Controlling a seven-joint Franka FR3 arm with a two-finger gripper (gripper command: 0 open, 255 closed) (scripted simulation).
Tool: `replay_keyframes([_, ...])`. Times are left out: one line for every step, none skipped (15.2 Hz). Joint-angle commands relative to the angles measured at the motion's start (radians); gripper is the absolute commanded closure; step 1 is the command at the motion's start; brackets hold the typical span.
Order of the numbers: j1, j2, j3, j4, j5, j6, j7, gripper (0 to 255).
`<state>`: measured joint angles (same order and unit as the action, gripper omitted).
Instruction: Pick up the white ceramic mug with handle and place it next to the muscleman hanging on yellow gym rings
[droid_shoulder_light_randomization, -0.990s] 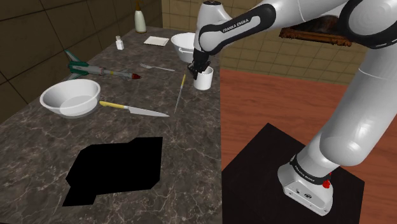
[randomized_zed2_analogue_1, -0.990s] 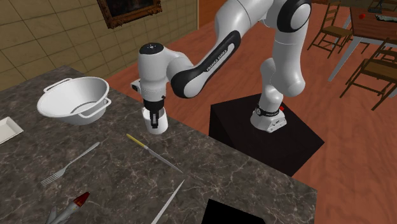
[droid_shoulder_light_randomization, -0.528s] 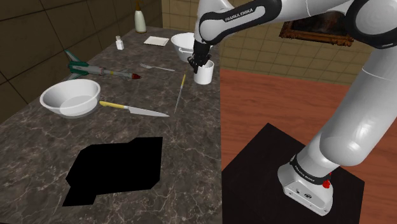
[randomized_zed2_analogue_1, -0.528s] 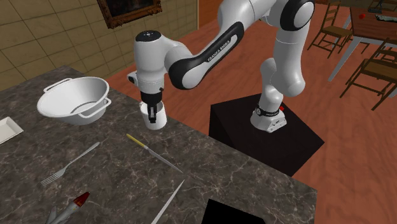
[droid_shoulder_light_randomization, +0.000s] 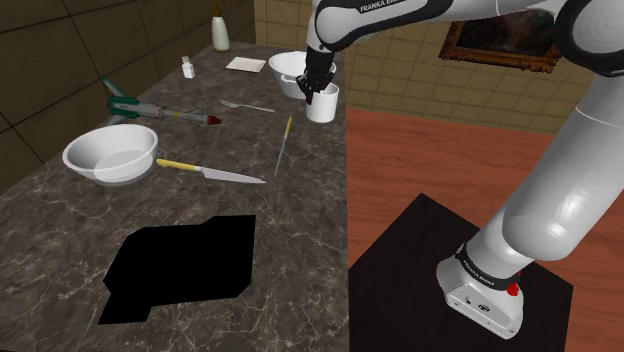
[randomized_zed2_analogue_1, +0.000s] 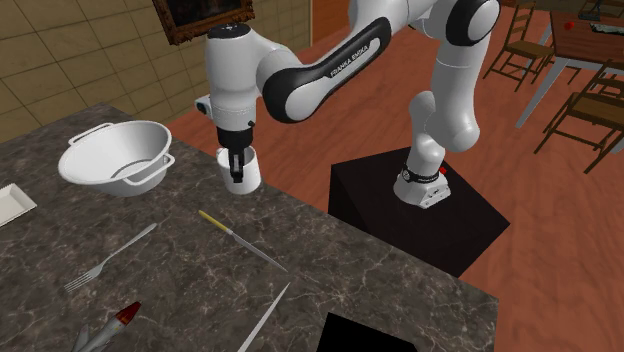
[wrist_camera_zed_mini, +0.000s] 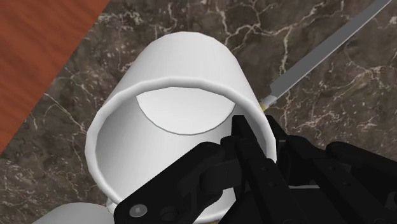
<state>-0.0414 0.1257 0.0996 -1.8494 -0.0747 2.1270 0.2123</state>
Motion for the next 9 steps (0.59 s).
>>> replay_keyframes([0.000, -0.003, 0.000, 0.029, 0.002, -0.032, -0.003, 255])
replay_keyframes([0.000, -0.006, 0.000, 0.040, 0.003, -0.045, -0.004, 255])
replay_keyframes([0.000, -0.008, 0.000, 0.050, 0.003, -0.058, -0.005, 255])
replay_keyframes([0.000, -0.010, 0.000, 0.061, 0.004, -0.071, -0.006, 255])
replay_keyframes([0.000, -0.012, 0.001, 0.072, 0.005, -0.084, -0.007, 255])
replay_keyframes([0.000, -0.014, 0.001, 0.083, 0.005, -0.097, -0.008, 255])
replay_keyframes([0.000, -0.015, 0.001, 0.095, 0.006, -0.110, -0.009, 255])
replay_keyframes([0.000, -0.017, 0.001, 0.106, 0.006, -0.123, -0.009, 255])
replay_keyframes([0.000, -0.017, 0.001, 0.115, 0.007, -0.132, -0.010, 255])
